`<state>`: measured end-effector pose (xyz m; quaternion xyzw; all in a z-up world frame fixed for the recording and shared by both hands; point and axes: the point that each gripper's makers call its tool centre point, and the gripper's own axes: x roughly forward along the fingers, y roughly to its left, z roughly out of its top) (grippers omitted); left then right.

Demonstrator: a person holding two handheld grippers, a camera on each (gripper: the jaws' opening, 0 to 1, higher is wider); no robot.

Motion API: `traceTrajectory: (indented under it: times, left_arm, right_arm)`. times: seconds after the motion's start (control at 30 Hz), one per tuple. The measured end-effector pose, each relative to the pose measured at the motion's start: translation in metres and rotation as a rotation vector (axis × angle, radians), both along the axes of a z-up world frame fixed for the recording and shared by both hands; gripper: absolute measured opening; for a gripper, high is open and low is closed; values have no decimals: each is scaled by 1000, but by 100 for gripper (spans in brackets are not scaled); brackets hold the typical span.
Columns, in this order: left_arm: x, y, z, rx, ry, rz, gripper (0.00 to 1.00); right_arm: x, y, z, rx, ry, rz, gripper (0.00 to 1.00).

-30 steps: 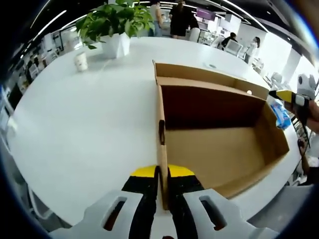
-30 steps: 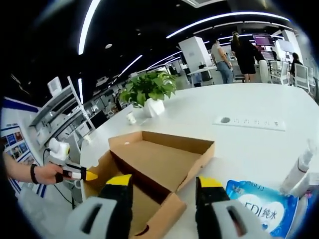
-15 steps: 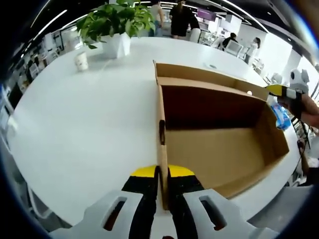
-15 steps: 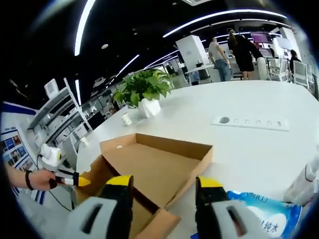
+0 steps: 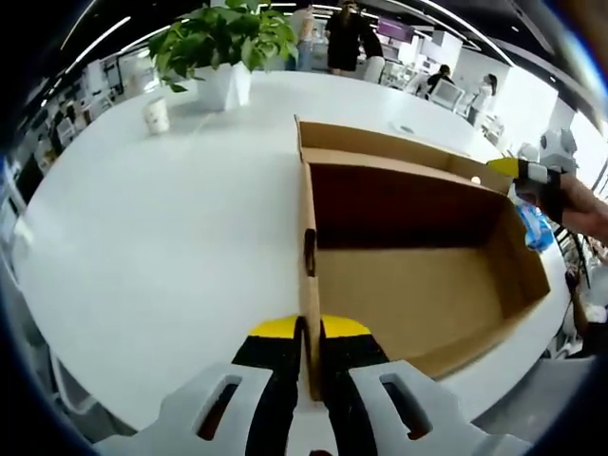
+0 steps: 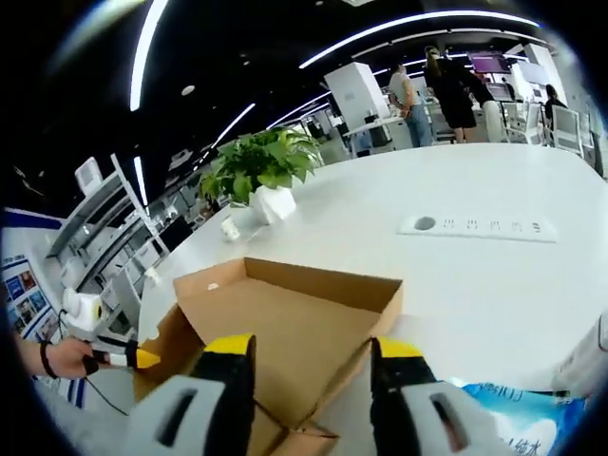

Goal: Operate the shoe box by opening the lid, removing the specified soft item, and placing it in the target area until the item is outside and the box remains undamaged.

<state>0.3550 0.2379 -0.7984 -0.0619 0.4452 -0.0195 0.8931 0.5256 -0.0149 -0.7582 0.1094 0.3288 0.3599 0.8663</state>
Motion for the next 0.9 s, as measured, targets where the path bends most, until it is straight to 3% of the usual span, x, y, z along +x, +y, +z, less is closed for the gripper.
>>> traceTrajectory:
  times: [0.67,0.9]
  left_arm:
    - [0,0,0,-3,-7,1,4]
    - [0,0,0,-7,-9,0,4]
  right_arm:
    - [15,4,-13,-55,73,-32,41]
    - [35,1,-25,-66,98,-51,39]
